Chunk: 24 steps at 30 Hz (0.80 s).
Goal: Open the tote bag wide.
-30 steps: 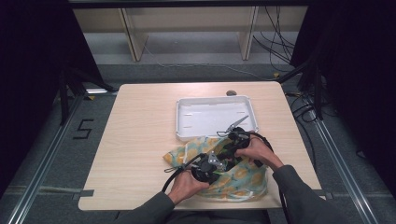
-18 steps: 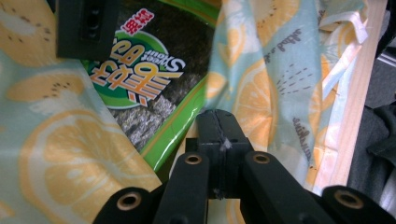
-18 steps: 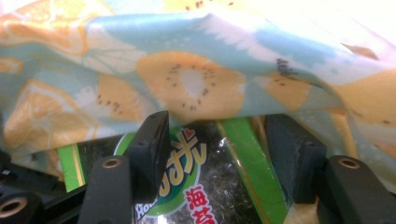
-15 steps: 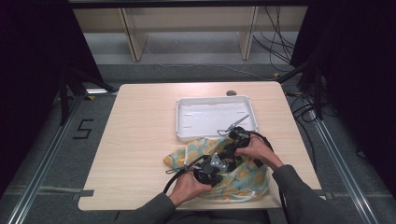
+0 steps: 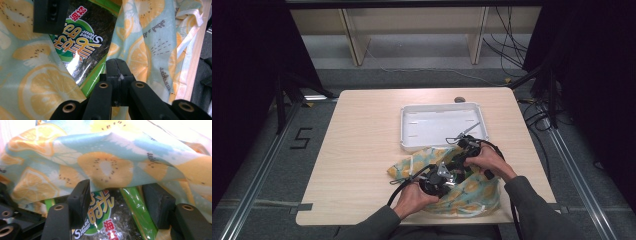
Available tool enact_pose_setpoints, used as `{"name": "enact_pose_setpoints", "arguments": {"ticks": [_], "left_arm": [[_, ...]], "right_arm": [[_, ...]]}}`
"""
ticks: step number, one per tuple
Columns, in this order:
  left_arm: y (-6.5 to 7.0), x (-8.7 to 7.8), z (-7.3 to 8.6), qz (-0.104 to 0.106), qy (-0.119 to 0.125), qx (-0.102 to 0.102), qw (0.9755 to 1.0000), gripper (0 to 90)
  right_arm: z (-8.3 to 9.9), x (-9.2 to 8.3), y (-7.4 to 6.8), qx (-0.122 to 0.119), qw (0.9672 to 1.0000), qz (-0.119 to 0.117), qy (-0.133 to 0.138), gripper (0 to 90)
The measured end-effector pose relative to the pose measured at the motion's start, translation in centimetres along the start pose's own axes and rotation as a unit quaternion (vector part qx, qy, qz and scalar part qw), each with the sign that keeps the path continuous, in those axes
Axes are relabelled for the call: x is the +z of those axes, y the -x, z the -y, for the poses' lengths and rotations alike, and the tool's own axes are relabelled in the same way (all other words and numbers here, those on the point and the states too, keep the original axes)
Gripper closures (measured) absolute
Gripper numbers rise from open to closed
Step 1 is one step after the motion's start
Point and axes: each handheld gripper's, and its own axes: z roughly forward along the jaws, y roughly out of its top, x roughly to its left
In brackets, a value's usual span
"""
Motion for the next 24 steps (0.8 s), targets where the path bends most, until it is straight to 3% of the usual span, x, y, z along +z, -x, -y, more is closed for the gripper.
{"name": "enact_pose_setpoints", "arguments": {"ticks": [3,8,9,13,15,17,19,20,21,24], "left_arm": [[-0.1,0.0,0.0,-0.002,0.000,0.005,1.0000,89.6],[0.0,0.2,0.1,-0.001,-0.001,0.005,1.0000,89.5],[0.0,0.2,0.1,-0.001,-0.004,0.007,1.0000,89.6],[0.0,0.2,0.1,-0.002,-0.003,0.009,1.0000,89.6],[0.0,0.2,0.1,-0.003,-0.001,0.005,1.0000,89.6],[0.1,0.3,0.1,-0.003,0.015,-0.012,0.9998,89.6],[0.0,0.3,0.1,-0.003,0.013,-0.011,0.9999,89.6],[0.0,0.3,0.1,-0.003,0.012,-0.011,0.9999,89.6],[-0.2,0.2,0.1,-0.003,-0.001,0.005,1.0000,89.6],[-0.1,0.2,0.1,-0.005,0.003,0.000,1.0000,89.5]], "right_arm": [[-0.2,-0.5,-0.3,0.010,0.9999,-0.001,0.005,44.1],[-0.4,-1.3,-0.6,0.004,0.9999,0.003,0.008,45.2],[-0.5,-1.3,-0.6,0.001,0.9999,-0.013,0.007,45.2],[-0.6,-1.2,-1.1,0.002,1.0000,-0.002,0.005,45.2],[-0.6,-1.1,-1.3,-0.001,1.0000,-0.007,-0.004,45.5],[-0.7,-1.2,-1.4,0.001,1.0000,-0.001,-0.005,47.0],[-0.7,-1.3,-1.4,0.005,0.9999,-0.002,-0.009,47.8],[-0.6,-1.4,-1.5,0.001,1.0000,0.002,-0.006,48.3],[-0.7,-1.6,-1.6,-0.001,0.9999,-0.003,-0.010,49.4],[-0.9,-2.1,-1.9,-0.018,0.9998,-0.006,-0.010,52.9]]}}
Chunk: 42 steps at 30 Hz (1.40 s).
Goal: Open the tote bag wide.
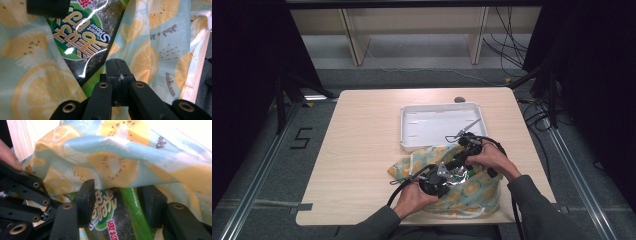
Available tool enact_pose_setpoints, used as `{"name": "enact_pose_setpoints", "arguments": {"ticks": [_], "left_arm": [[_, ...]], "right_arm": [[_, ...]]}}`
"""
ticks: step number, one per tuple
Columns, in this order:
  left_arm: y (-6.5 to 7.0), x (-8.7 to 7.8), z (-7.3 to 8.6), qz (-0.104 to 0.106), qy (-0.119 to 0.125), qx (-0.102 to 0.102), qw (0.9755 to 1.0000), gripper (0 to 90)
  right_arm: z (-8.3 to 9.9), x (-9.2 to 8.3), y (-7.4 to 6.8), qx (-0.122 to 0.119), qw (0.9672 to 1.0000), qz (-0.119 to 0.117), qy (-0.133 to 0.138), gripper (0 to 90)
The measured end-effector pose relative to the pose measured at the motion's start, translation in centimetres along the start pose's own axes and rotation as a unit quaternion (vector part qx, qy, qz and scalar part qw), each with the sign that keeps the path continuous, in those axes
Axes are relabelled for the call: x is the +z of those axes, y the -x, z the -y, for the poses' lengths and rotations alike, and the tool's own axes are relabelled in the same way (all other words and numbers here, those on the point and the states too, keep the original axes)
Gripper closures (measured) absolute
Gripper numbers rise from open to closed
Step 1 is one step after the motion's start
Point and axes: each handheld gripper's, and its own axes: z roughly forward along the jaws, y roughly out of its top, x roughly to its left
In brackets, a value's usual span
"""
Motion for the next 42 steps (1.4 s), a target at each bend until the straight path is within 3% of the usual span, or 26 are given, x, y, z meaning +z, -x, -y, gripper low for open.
{"name": "enact_pose_setpoints", "arguments": {"ticks": [4,6,10,11,12,13,15,16,18,24,26,27,28,29,30,31,34,36,38,39,42], "left_arm": [[0.1,0.1,0.0,0.000,0.009,-0.011,0.9999,89.5],[0.0,0.0,0.0,-0.003,-0.002,0.001,1.0000,89.5],[-0.1,-0.1,0.0,-0.004,-0.007,-0.001,1.0000,89.5],[-0.1,-0.1,0.0,-0.006,-0.006,0.000,1.0000,89.5],[-0.2,-0.1,0.0,-0.007,-0.006,0.000,1.0000,89.5],[-0.2,-0.2,0.0,-0.007,-0.006,0.001,1.0000,89.5],[-0.1,-0.2,0.0,-0.009,-0.001,-0.004,1.0000,89.5],[-0.1,-0.1,0.0,-0.009,0.002,-0.006,0.9999,89.5],[-0.1,-0.2,-0.1,-0.010,0.001,0.003,0.9999,89.4],[-0.1,-0.3,-0.1,-0.015,0.006,-0.004,0.9999,87.8],[-0.2,-0.6,-0.2,-0.008,-0.004,0.004,1.0000,83.5],[0.0,-0.6,-0.2,-0.004,0.011,-0.016,0.9998,79.9],[-0.2,-1.3,-0.4,-0.004,0.002,0.002,1.0000,77.5],[-0.2,-1.3,-0.4,-0.004,0.002,0.002,1.0000,75.3],[-0.1,-2.4,-0.7,0.006,0.010,-0.004,0.9999,72.2],[-0.1,-3.3,-0.9,0.005,0.015,0.006,0.9999,68.7],[0.0,-5.5,-1.5,0.003,0.030,0.013,0.9995,65.1],[-0.1,-6.1,-1.5,-0.002,0.035,0.016,0.9993,62.1],[-0.3,-7.2,-1.7,-0.017,0.054,0.007,0.9984,61.4],[-0.3,-7.4,-1.7,-0.019,0.067,-0.010,0.9975,59.9],[-0.8,-8.8,-1.9,-0.039,0.073,-0.008,0.9966,57.1]], "right_arm": [[-0.2,-0.4,-0.7,-0.010,0.9999,0.011,-0.007,53.6],[-0.2,-0.4,-0.8,-0.017,0.9998,0.009,-0.010,54.5],[-0.2,-0.2,-0.8,-0.023,0.9996,-0.006,-0.015,56.8],[-0.2,-0.2,-1.0,-0.009,0.9995,-0.009,-0.029,57.8],[-0.2,-0.2,-0.9,-0.021,0.9993,-0.014,-0.026,57.8],[-0.1,-0.1,-1.0,-0.020,0.9995,-0.003,-0.022,58.2],[-0.1,-0.1,-1.0,-0.029,0.9992,-0.005,-0.028,63.1],[-0.1,-0.2,-1.2,-0.020,0.9991,-0.012,-0.035,65.2],[-0.1,-0.5,-1.3,-0.027,0.9992,-0.003,-0.029,68.7],[-0.1,-0.8,-1.6,-0.038,0.9988,-0.001,-0.032,74.7],[-0.1,-0.9,-1.6,-0.049,0.9984,-0.013,-0.025,76.0],[-0.1,-0.9,-1.6,-0.050,0.9983,-0.016,-0.023,76.3],[-0.1,-1.0,-1.7,-0.042,0.9984,-0.020,-0.031,76.7],[-0.1,-1.1,-1.6,-0.054,0.9983,-0.006,-0.020,77.0],[-0.1,-1.2,-1.6,-0.060,0.9980,-0.010,-0.016,77.1],[-0.2,-1.3,-1.6,-0.070,0.9974,-0.008,-0.013,77.1],[-0.1,-1.4,-1.7,-0.065,0.9977,-0.005,-0.015,77.1],[-0.1,-1.4,-1.7,-0.067,0.9977,-0.003,-0.014,77.1],[-0.1,-1.4,-1.8,-0.066,0.9977,-0.004,-0.015,77.1],[-0.1,-1.5,-1.8,-0.067,0.9976,-0.001,-0.015,77.0],[-0.1,-1.5,-1.9,-0.065,0.9978,-0.001,-0.016,77.0]]}}
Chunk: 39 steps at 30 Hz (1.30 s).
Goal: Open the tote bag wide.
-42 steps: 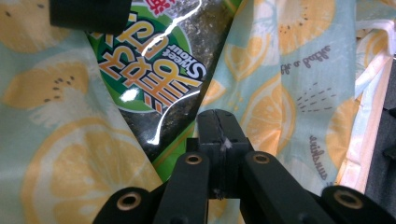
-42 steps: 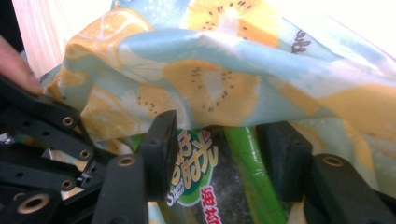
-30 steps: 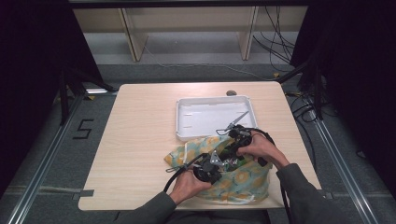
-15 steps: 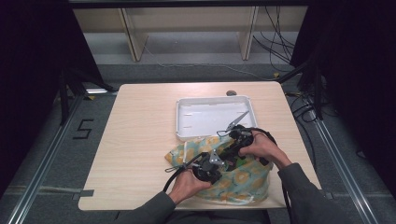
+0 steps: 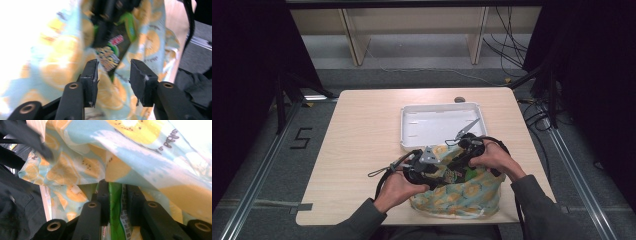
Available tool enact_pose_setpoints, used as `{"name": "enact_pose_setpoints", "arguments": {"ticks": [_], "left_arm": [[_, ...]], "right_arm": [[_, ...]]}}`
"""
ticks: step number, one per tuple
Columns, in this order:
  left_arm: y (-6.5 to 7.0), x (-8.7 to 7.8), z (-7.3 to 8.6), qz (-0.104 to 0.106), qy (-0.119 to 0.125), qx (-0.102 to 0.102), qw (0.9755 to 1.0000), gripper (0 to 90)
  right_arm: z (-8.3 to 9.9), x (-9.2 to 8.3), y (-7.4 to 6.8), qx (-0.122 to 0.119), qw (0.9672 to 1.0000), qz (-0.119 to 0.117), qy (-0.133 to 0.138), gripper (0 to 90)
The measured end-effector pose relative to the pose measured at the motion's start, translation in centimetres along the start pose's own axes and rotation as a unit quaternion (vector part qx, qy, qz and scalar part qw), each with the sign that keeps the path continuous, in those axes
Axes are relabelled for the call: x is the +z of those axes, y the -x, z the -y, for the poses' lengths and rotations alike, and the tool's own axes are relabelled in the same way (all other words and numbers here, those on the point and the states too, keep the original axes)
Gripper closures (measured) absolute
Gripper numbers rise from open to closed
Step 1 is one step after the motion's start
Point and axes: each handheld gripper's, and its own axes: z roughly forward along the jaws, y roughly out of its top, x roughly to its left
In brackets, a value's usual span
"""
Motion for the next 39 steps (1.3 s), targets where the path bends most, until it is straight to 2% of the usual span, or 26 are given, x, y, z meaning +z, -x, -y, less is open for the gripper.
{"name": "enact_pose_setpoints", "arguments": {"ticks": [1,2,4,6,7,12,13,14,15,16,17,18,19,21,22,23,24,27,29,31,32,33,35,36,38,39], "left_arm": [[-0.2,-0.3,-0.1,-0.003,0.003,0.003,1.0000,56.1],[-0.7,-0.8,-0.2,-0.018,0.010,-0.006,0.9998,54.5],[-1.0,-1.1,-0.3,-0.024,0.010,-0.004,0.9997,53.9],[-1.4,-1.2,-0.3,-0.040,0.006,-0.010,0.9991,50.9],[-1.7,-0.8,-0.3,-0.053,-0.006,-0.008,0.9985,48.7],[-2.4,0.7,-0.2,-0.058,-0.018,-0.019,0.9980,44.0],[-2.5,1.0,-0.3,-0.059,-0.020,-0.014,0.9980,44.9],[-2.8,1.4,-0.3,-0.056,-0.019,-0.001,0.9982,56.0],[-2.8,1.4,-0.3,-0.056,-0.019,-0.001,0.9982,64.1],[-3.0,1.5,-0.3,-0.060,-0.017,0.010,0.9980,74.0],[-3.0,1.5,-0.3,-0.060,-0.017,0.010,0.9980,80.6],[-3.3,1.5,-0.4,-0.063,-0.015,0.018,0.9977,80.6],[-3.5,1.4,-0.4,-0.067,-0.019,0.023,0.9973,88.7],[-4.3,1.3,-0.5,-0.079,-0.011,0.018,0.9966,89.3],[-5.3,1.0,-0.6,-0.087,-0.006,0.009,0.9962,89.4],[-5.3,1.0,-0.6,-0.087,-0.006,0.009,0.9962,89.4],[-6.3,1.0,-0.7,-0.093,-0.002,0.002,0.9957,89.4],[-7.1,1.0,-0.7,-0.100,-0.003,0.000,0.9950,89.4],[-7.9,1.2,-0.6,-0.106,-0.001,-0.013,0.9943,89.4],[-8.5,1.5,-0.3,-0.101,-0.005,-0.016,0.9948,89.3],[-8.5,1.5,-0.3,-0.101,-0.005,-0.016,0.9948,89.1],[-8.5,1.6,-0.2,-0.098,-0.007,-0.019,0.9950,88.9],[-8.3,1.9,-0.1,-0.094,-0.010,-0.016,0.9954,88.6],[-8.2,2.1,0.0,-0.091,-0.015,-0.012,0.9957,88.3],[-8.1,2.1,0.0,-0.091,-0.018,-0.006,0.9957,88.0],[-8.1,2.2,0.0,-0.091,-0.020,-0.010,0.9956,87.9]], "right_arm": [[0.0,0.0,0.0,-0.001,1.0000,-0.001,0.000,77.0],[0.0,0.0,0.0,0.000,1.0000,-0.002,0.000,76.9],[0.0,0.0,0.0,0.002,1.0000,-0.001,0.000,76.9],[0.0,0.0,-0.1,0.000,1.0000,-0.002,0.000,76.9],[0.0,0.0,-0.1,0.000,1.0000,-0.003,0.000,76.8],[-0.1,0.1,-0.3,-0.002,1.0000,-0.004,0.000,76.7],[-0.2,0.1,-0.4,-0.004,1.0000,-0.001,-0.001,76.7],[-0.2,0.1,-0.5,-0.005,1.0000,-0.002,-0.003,76.7],[-0.3,0.1,-0.6,-0.006,1.0000,0.000,-0.003,76.6],[-0.3,0.1,-0.6,-0.006,1.0000,0.001,-0.003,76.6],[-0.3,0.1,-0.6,-0.006,1.0000,0.001,-0.003,76.6],[-0.3,0.2,-0.7,-0.007,1.0000,-0.002,-0.004,76.6],[-0.3,0.2,-0.7,-0.011,0.9999,0.003,-0.003,76.6],[-0.3,0.1,-0.8,-0.013,0.9999,0.004,-0.004,76.6],[-0.4,0.1,-1.1,-0.016,0.9998,0.007,-0.006,76.6],[-0.4,0.1,-1.1,-0.016,0.9998,0.007,-0.006,76.6],[-0.4,0.0,-1.4,-0.027,0.9996,0.003,-0.005,76.5],[-0.3,-0.1,-1.6,-0.037,0.9993,0.007,-0.004,76.5],[-0.3,-0.3,-2.0,-0.040,0.9992,0.004,-0.005,76.5],[-0.3,-0.7,-2.2,-0.059,0.9981,0.018,-0.005,76.5],[-0.3,-0.8,-2.3,-0.062,0.9979,0.017,-0.004,76.5],[-0.4,-0.8,-2.2,-0.078,0.9969,0.005,-0.001,76.5],[-0.4,-1.0,-2.4,-0.073,0.9972,0.014,0.004,76.5],[-0.4,-1.2,-2.8,-0.070,0.9975,0.010,0.006,76.6],[-0.5,-1.3,-2.8,-0.080,0.9966,0.014,0.016,76.5],[-0.6,-1.4,-2.7,-0.098,0.9950,0.011,0.018,76.5]]}}
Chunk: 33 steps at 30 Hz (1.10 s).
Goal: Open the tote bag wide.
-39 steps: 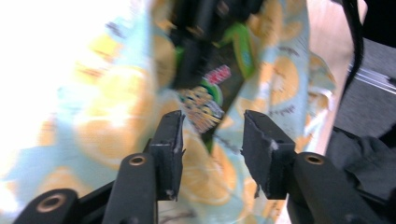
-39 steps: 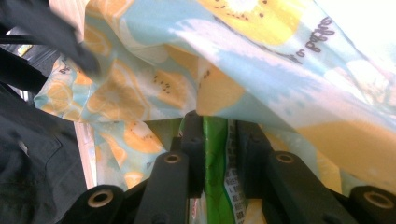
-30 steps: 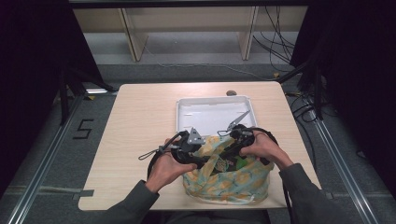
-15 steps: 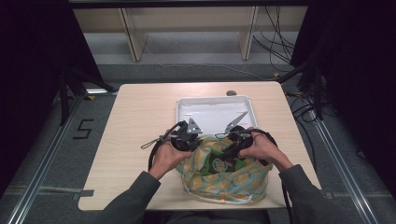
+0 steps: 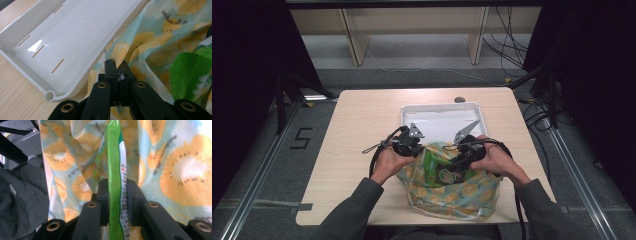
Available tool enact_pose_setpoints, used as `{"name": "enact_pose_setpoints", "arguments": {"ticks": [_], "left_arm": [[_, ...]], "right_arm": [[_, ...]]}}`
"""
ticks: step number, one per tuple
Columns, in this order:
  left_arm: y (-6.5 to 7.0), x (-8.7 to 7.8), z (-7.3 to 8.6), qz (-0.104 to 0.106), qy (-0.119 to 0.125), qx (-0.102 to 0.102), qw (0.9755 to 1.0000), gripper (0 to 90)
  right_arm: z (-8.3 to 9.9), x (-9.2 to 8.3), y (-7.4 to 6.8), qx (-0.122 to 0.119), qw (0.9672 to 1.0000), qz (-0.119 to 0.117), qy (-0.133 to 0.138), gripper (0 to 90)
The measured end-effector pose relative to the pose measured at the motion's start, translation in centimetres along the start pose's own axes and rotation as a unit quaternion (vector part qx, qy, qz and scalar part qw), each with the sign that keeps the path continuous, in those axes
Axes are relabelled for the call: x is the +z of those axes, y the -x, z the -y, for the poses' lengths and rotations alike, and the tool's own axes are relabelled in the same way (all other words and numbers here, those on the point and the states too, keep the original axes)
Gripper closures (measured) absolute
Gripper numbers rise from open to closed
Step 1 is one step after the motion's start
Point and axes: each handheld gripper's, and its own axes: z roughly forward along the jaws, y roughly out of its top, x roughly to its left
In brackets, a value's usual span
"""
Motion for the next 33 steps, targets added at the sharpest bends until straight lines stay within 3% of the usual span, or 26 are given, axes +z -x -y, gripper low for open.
{"name": "enact_pose_setpoints", "arguments": {"ticks": [1,5,8,14,20,22,23,24,28,31,33], "left_arm": [[0.0,0.0,0.0,-0.001,-0.002,0.000,1.0000,87.6],[0.0,0.2,0.4,0.004,-0.007,0.004,1.0000,86.9],[0.3,0.2,0.7,0.010,-0.011,0.011,0.9998,86.0],[0.4,0.1,0.7,0.006,-0.010,0.021,0.9997,88.5],[0.1,0.9,1.3,0.002,-0.030,0.030,0.9991,89.2],[0.2,1.0,1.5,0.001,-0.031,0.028,0.9991,89.2],[0.2,1.0,1.5,0.002,-0.030,0.030,0.9991,89.2],[0.2,1.0,1.5,0.002,-0.030,0.030,0.9991,89.2],[0.6,0.9,1.4,0.002,-0.021,0.035,0.9992,89.1],[1.0,0.9,1.2,0.005,-0.018,0.037,0.9992,88.8],[1.3,0.9,1.0,0.007,-0.014,0.043,0.9989,88.8]], "right_arm": [[0.0,-0.4,-0.4,0.012,0.9997,0.018,0.008,76.5],[0.0,-1.1,-0.3,0.004,0.9990,0.028,0.036,76.5],[0.0,-1.7,-0.2,0.019,0.9979,0.023,0.057,76.5],[0.1,-2.2,0.1,0.026,0.9961,0.025,0.080,76.4],[0.0,-2.9,0.2,0.030,0.9936,0.028,0.105,76.5],[-0.1,-3.3,0.6,0.029,0.9917,0.030,0.122,76.5],[0.0,-3.4,0.5,0.049,0.9907,0.026,0.124,76.5],[0.0,-3.4,0.5,0.049,0.9907,0.026,0.124,76.5],[0.2,-4.2,1.1,0.074,0.9858,0.037,0.146,76.4],[0.4,-4.6,1.6,0.093,0.9793,0.033,0.177,76.5],[0.5,-4.9,1.6,0.109,0.9768,0.042,0.180,76.4]]}}
